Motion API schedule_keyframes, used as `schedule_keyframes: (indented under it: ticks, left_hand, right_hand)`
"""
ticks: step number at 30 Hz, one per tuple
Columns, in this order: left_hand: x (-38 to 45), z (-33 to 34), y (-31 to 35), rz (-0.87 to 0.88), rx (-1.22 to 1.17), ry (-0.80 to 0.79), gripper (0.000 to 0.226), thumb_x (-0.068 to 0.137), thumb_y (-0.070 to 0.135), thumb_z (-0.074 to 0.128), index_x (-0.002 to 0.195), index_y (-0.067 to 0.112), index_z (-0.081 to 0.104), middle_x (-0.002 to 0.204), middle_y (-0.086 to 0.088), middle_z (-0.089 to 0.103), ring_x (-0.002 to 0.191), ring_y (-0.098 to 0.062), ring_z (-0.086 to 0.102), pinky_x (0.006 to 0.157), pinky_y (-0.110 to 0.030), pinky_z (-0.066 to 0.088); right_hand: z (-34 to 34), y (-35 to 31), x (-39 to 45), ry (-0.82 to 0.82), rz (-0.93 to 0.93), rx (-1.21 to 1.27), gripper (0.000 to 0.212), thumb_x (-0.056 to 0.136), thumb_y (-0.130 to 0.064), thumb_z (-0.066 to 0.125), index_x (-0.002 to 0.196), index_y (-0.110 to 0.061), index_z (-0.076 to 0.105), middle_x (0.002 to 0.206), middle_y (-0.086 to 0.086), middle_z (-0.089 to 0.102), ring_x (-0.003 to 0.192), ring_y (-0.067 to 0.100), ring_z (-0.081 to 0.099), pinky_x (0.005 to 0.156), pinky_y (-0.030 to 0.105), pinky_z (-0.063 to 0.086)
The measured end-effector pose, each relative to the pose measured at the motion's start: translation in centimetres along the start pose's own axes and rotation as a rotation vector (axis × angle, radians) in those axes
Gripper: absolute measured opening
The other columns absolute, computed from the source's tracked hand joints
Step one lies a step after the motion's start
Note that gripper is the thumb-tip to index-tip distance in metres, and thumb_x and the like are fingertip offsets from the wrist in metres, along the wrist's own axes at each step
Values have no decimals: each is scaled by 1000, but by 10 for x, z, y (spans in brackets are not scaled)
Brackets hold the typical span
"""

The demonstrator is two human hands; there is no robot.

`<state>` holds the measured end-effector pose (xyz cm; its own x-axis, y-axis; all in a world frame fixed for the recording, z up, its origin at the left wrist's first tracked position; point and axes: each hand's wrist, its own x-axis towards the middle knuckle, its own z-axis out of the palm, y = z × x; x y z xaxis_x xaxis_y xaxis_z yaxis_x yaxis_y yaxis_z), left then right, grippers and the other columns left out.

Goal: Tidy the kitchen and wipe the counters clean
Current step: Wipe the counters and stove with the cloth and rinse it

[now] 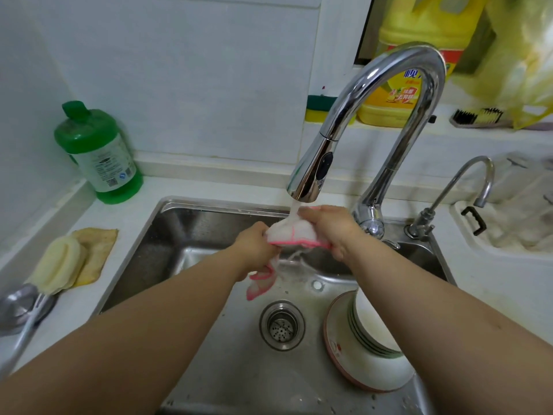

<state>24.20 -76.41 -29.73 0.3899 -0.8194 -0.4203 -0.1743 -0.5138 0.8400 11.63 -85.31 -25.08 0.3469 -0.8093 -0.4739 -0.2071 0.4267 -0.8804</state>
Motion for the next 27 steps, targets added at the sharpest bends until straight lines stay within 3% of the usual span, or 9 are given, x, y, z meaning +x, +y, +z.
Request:
schedule_keyframes:
  ticks: [2, 4, 8, 10, 12, 15, 17, 22, 27]
  left_hand:
    - [0, 3, 6, 11, -60, 68, 18, 81, 7, 58, 85, 20, 47, 99, -15, 60, 83, -30, 62, 75, -48, 58]
    - [0, 4, 12, 43, -162, 84, 23, 77, 5, 60, 84, 23, 49, 100, -14, 62, 84, -29, 63, 81, -54, 56]
    - [-7, 3, 24, 76, -407, 10, 40, 82, -13, 44, 92, 24, 55, 101, -19, 62, 90, -31, 61, 93, -53, 49]
    - [-8, -1, 23, 66, -554, -34, 46, 77, -22, 33, 97, 14, 55, 95, -17, 62, 88, -32, 60, 92, -51, 49]
    - [-7, -7, 15, 19, -636, -49, 49, 68, -20, 32, 103, 4, 56, 101, -22, 62, 92, -36, 60, 84, -46, 52]
    - [-9, -10, 6, -142, -868, -92, 32, 79, -2, 40, 108, -2, 54, 100, -21, 60, 82, -33, 61, 59, -36, 57]
    - [-8, -6, 5, -218, -982, -168, 32, 93, 26, 44, 114, 6, 59, 105, -18, 63, 82, -32, 63, 61, -37, 55]
    - [3, 5, 12, -204, -1073, -206, 31, 96, 34, 43, 100, 9, 62, 89, -12, 68, 86, -24, 65, 71, -33, 55]
    - [4, 13, 22, -252, -939, -65, 26, 96, 25, 46, 87, 8, 64, 75, -11, 70, 79, -25, 65, 66, -32, 53]
  right_hand:
    - [-1, 12, 4, 99, 60, 9, 17, 89, -14, 65, 90, 2, 60, 92, 20, 66, 67, 30, 64, 46, 27, 56]
    - [0, 31, 12, 140, 189, -52, 29, 91, -32, 61, 95, -3, 58, 105, 18, 65, 86, 32, 67, 72, 36, 60]
    - [10, 56, 25, -224, 415, 210, 75, 86, -73, 36, 129, -16, 53, 134, 9, 52, 127, 36, 46, 95, 55, 43]
    - [17, 50, 32, -359, 383, 487, 73, 92, -67, 29, 131, -11, 53, 134, 17, 55, 126, 36, 49, 102, 53, 41]
    - [28, 37, 34, -225, 304, 647, 52, 99, -45, 38, 127, -4, 55, 129, 22, 58, 120, 37, 55, 93, 49, 48]
    - [46, 24, 28, 50, -7, 288, 11, 84, -33, 57, 92, -29, 63, 111, 19, 67, 97, 37, 66, 81, 54, 55]
    - [55, 23, 12, 116, -168, 46, 5, 79, -40, 60, 80, -40, 55, 101, 6, 67, 97, 31, 65, 87, 49, 53]
    - [61, 36, -31, -6, -563, -247, 29, 88, -32, 64, 66, -22, 48, 79, 0, 51, 73, 12, 48, 66, 22, 43]
    - [56, 36, -13, 122, -694, -596, 36, 95, -34, 42, 84, -4, 59, 93, 13, 54, 90, 25, 49, 81, 33, 38]
